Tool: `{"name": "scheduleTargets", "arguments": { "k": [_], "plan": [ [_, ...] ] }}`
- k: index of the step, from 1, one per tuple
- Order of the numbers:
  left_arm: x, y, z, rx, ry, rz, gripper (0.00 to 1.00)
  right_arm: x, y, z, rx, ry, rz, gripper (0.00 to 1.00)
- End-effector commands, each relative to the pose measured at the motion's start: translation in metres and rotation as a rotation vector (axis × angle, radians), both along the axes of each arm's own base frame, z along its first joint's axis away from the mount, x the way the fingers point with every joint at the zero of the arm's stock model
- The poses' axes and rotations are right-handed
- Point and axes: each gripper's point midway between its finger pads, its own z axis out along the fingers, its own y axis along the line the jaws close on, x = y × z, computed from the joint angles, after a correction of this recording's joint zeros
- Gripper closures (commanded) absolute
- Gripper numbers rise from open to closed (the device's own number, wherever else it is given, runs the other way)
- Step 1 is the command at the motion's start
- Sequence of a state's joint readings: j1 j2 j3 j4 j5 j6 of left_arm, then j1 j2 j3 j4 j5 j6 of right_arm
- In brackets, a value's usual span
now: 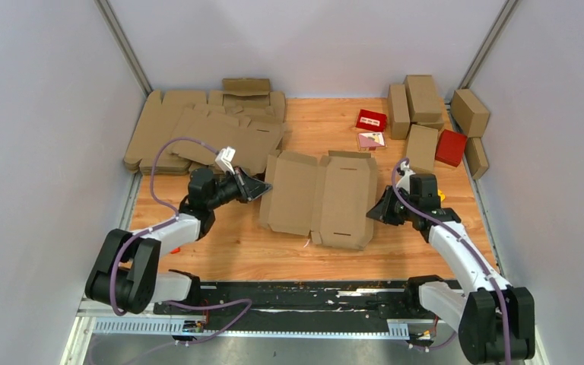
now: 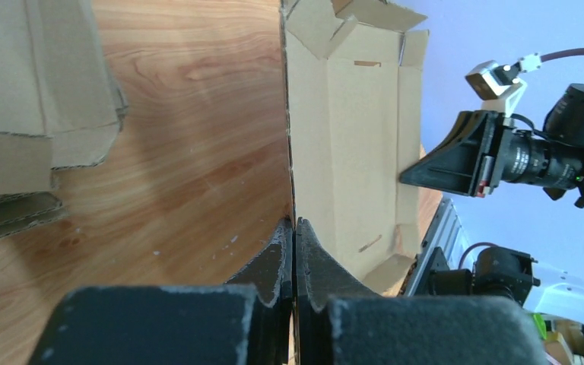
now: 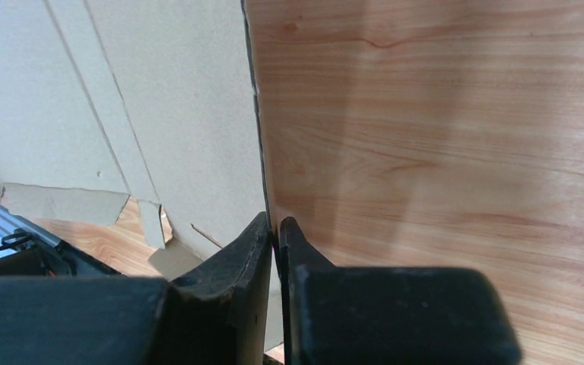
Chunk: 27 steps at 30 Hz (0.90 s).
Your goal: Fold the paper box
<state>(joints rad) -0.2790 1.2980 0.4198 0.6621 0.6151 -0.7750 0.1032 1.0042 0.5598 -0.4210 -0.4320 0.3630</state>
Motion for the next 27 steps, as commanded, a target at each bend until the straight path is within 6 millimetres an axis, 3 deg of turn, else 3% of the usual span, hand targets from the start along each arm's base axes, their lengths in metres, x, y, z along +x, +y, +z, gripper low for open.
{"name": "scheduleTargets", "arguments": {
  "k": [1,2,5,6,14,17,22,27],
  "plan": [
    [0.004,-0.012,0.034,-0.011,-0.123,-0.048,1.0,0.014,-0.002,-0.006,-0.032,-0.048,-0.013,0.86],
    [0.003,-0.014,0.035,-0.003,-0.132,-0.053,1.0,0.014,-0.002,-0.007,-0.035,-0.046,-0.013,0.81],
    [-0.001,-0.019,0.036,0.036,-0.15,-0.07,1.0,0.015,0.001,-0.011,-0.041,-0.026,-0.007,0.43],
    [-0.003,-0.02,0.036,0.054,-0.157,-0.074,1.0,0.014,0.002,-0.011,-0.043,-0.023,0.002,0.36],
    [-0.013,-0.024,0.052,0.129,-0.267,-0.047,1.0,0.005,0.007,-0.01,-0.158,-0.056,-0.002,0.13],
    [-0.017,-0.019,0.064,0.113,-0.321,-0.023,1.0,0.004,0.01,-0.004,-0.186,-0.078,-0.003,0.12],
    [-0.03,-0.015,0.085,0.065,-0.439,-0.007,1.0,0.007,0.022,0.014,-0.118,-0.166,0.033,0.21],
    [-0.038,-0.016,0.085,0.052,-0.463,-0.022,1.0,0.014,0.019,0.027,-0.118,-0.241,0.015,0.44]
  ]
}}
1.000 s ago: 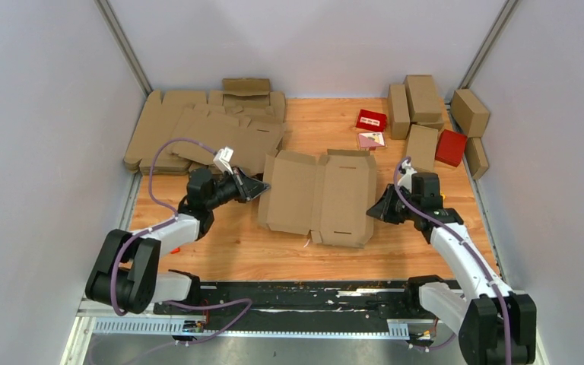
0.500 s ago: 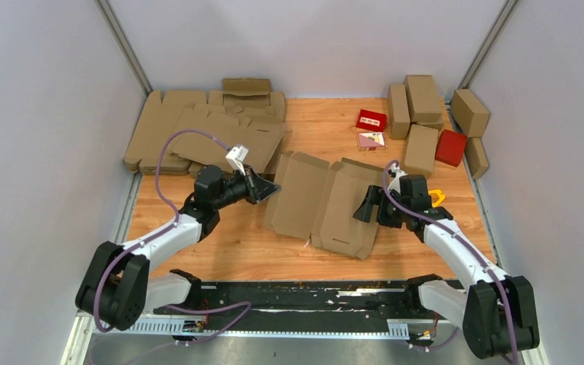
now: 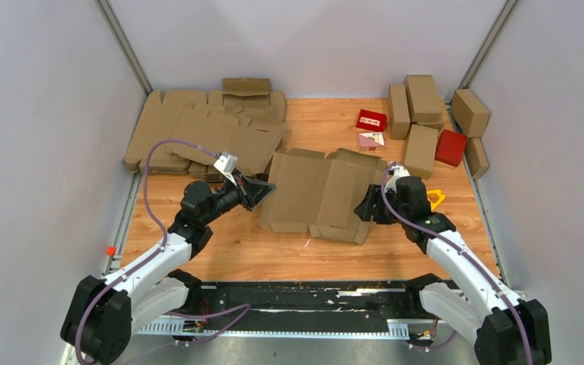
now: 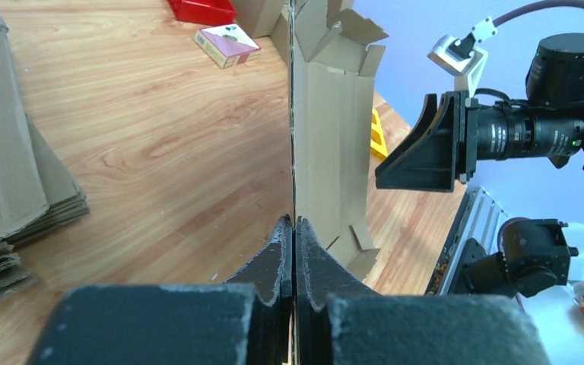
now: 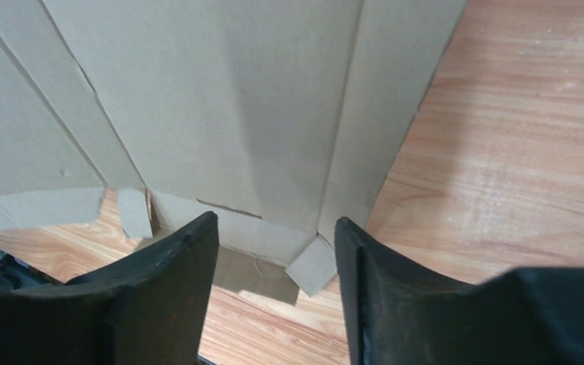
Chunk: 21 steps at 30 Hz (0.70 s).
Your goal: Fold the paper box
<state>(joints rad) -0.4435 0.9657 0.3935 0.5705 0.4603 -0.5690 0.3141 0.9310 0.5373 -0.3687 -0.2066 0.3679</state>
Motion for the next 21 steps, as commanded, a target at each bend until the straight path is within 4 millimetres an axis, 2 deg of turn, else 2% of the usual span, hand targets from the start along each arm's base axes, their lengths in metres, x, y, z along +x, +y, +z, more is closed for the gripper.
{"name": "scheduleTargets", "arguments": {
  "k": [1,4,5,9,11,14,16,19,21],
  "plan": [
    [0.0,-0.001,0.016,-0.016,-0.093,-0.006,1.0,0.017,-0.002,0.022,0.007,-0.119,-0.036,0.5],
    [-0.003,-0.005,0.016,-0.021,-0.095,-0.033,1.0,0.023,-0.008,0.021,-0.021,-0.13,-0.066,0.54],
    [-0.004,-0.006,0.017,-0.025,-0.097,-0.041,1.0,0.025,-0.012,0.02,-0.039,-0.129,-0.086,0.52],
    [-0.003,-0.003,0.017,-0.011,-0.099,-0.023,1.0,0.031,-0.035,0.021,-0.127,-0.121,-0.194,0.32],
    [-0.001,0.0,0.015,0.001,-0.098,-0.002,1.0,0.032,-0.04,0.028,-0.132,-0.153,-0.217,0.28],
    [-0.002,0.002,0.016,0.001,-0.104,0.008,1.0,0.033,-0.042,0.04,-0.093,-0.236,-0.246,0.27],
    [-0.003,0.001,0.017,0.0,-0.107,0.003,1.0,0.037,-0.042,0.042,-0.074,-0.288,-0.258,0.25],
    [-0.003,0.001,0.017,-0.001,-0.109,-0.001,1.0,0.04,-0.032,0.042,-0.066,-0.397,-0.158,0.23],
    [-0.003,0.001,0.017,0.001,-0.109,-0.001,1.0,0.041,-0.037,0.04,-0.032,-0.394,-0.234,0.2]
  ]
}}
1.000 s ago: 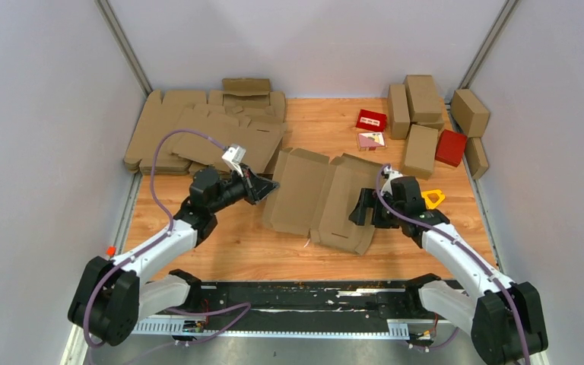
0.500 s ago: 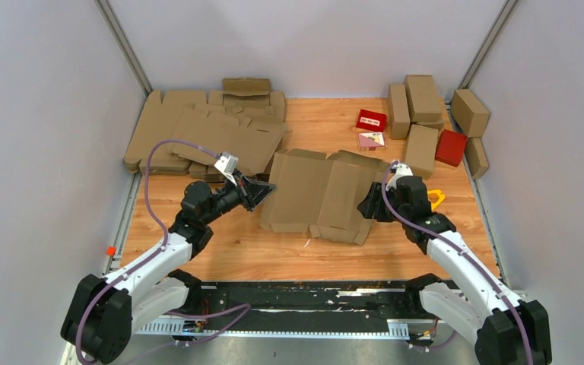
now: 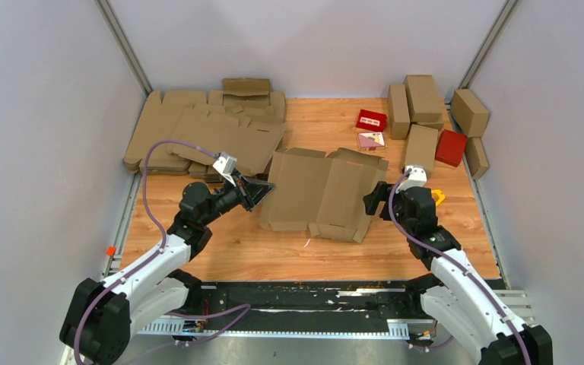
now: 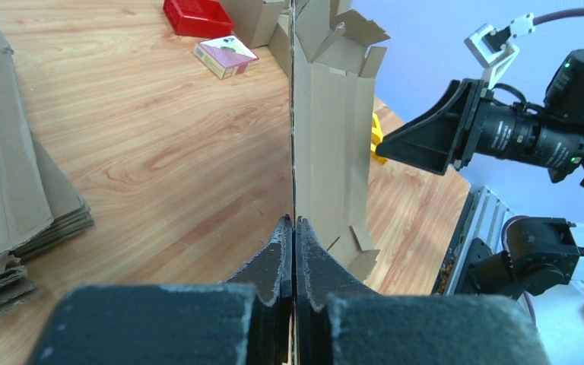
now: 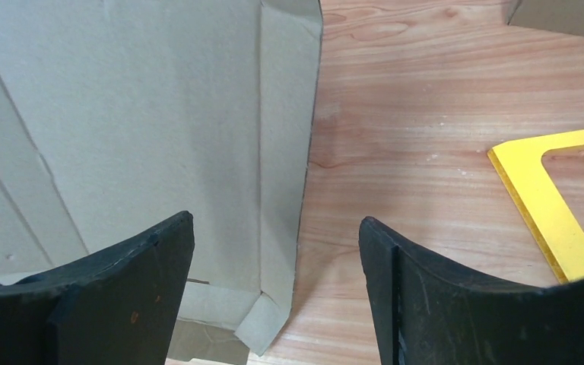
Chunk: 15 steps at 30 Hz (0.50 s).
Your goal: Fold the paper box
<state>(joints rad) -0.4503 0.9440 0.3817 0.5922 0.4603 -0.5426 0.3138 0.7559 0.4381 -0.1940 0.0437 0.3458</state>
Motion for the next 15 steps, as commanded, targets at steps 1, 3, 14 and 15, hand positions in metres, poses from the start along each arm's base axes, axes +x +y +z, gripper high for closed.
{"name": "scheduleTargets", "arguments": {
  "k": [1,3,14,15],
  "plan": [
    [0.0,0.001,0.011,-0.002,-0.061,0.003,1.0,0.012,0.0,0.012,0.05,-0.115,-0.036,0.16],
    [0.0,0.0,0.013,-0.003,-0.066,-0.001,1.0,0.012,0.007,0.013,0.047,-0.126,0.014,0.17],
    [0.001,0.001,0.01,0.01,-0.06,0.009,0.99,0.037,0.017,0.012,0.203,-0.061,0.055,0.39],
    [0.001,0.001,0.01,0.011,-0.059,0.008,0.99,0.038,0.017,0.012,0.203,-0.062,0.057,0.44]
  ]
}}
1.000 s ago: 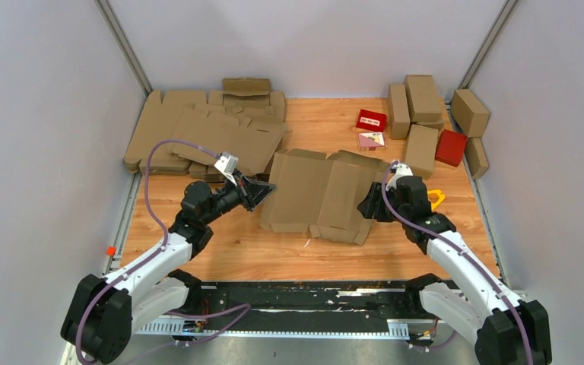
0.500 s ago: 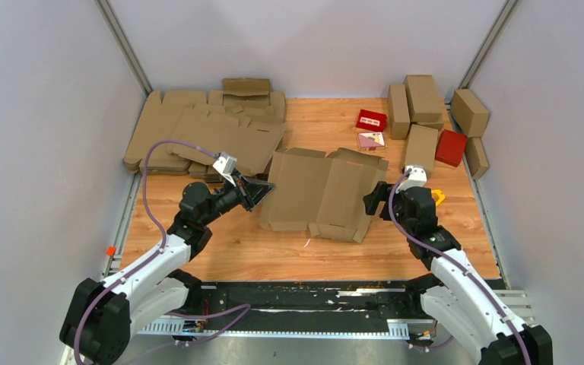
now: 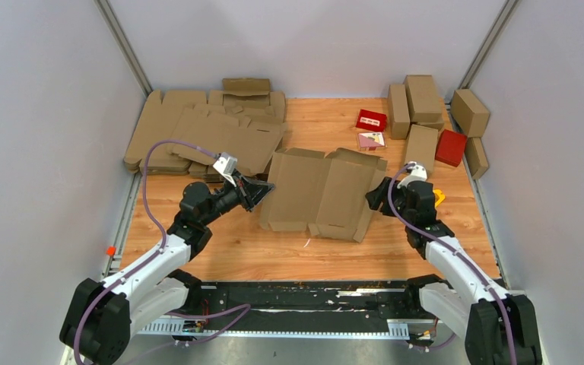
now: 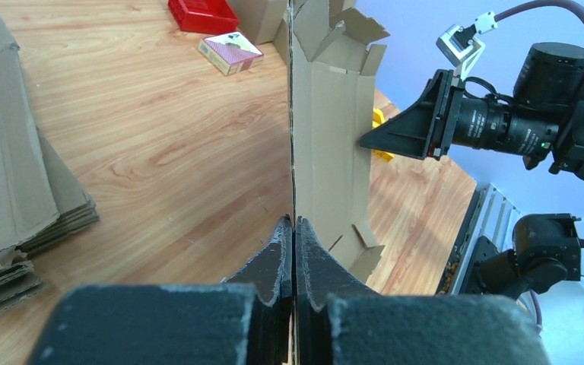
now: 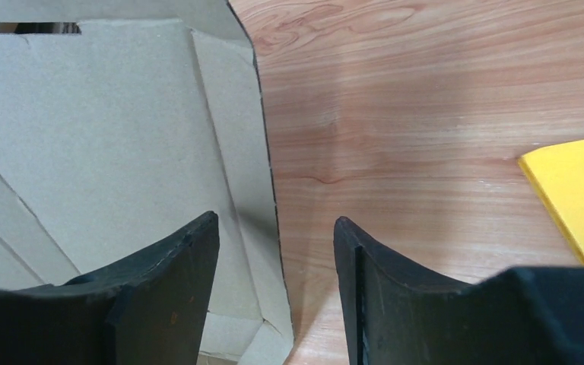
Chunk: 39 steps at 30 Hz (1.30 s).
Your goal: Fold the paper box
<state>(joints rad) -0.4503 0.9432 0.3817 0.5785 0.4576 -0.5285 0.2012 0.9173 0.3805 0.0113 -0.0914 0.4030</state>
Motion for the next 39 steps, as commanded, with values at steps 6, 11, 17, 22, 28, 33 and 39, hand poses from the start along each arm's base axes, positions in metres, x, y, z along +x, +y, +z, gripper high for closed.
{"name": "scheduleTargets", "arguments": {
  "k": [6,11,17,22,28,33,39],
  "plan": [
    [0.001,-0.001,0.013,-0.007,-0.053,-0.004,0.99,0.017,0.029,0.051,0.107,-0.165,0.138,0.7],
    [0.001,-0.005,0.008,-0.013,-0.041,-0.022,0.98,0.019,0.021,0.046,0.06,-0.143,0.109,0.85],
    [0.008,-0.002,-0.004,0.015,-0.011,0.012,0.59,0.02,0.02,0.046,0.039,-0.146,0.116,0.96],
    [0.026,0.011,-0.032,0.056,0.075,0.133,0.22,0.015,0.025,0.048,0.044,-0.179,0.159,1.0],
    [0.035,-0.007,-0.056,0.011,0.202,0.003,0.28,0.008,0.028,0.055,0.038,-0.23,0.195,1.0],
    [0.034,0.002,-0.049,-0.023,0.132,0.012,0.33,0.004,0.028,0.064,0.02,-0.277,0.203,1.0],
    [0.016,0.008,-0.015,-0.032,-0.029,-0.002,0.32,0.0,0.039,0.067,-0.008,-0.304,0.249,1.0]
  ]
}}
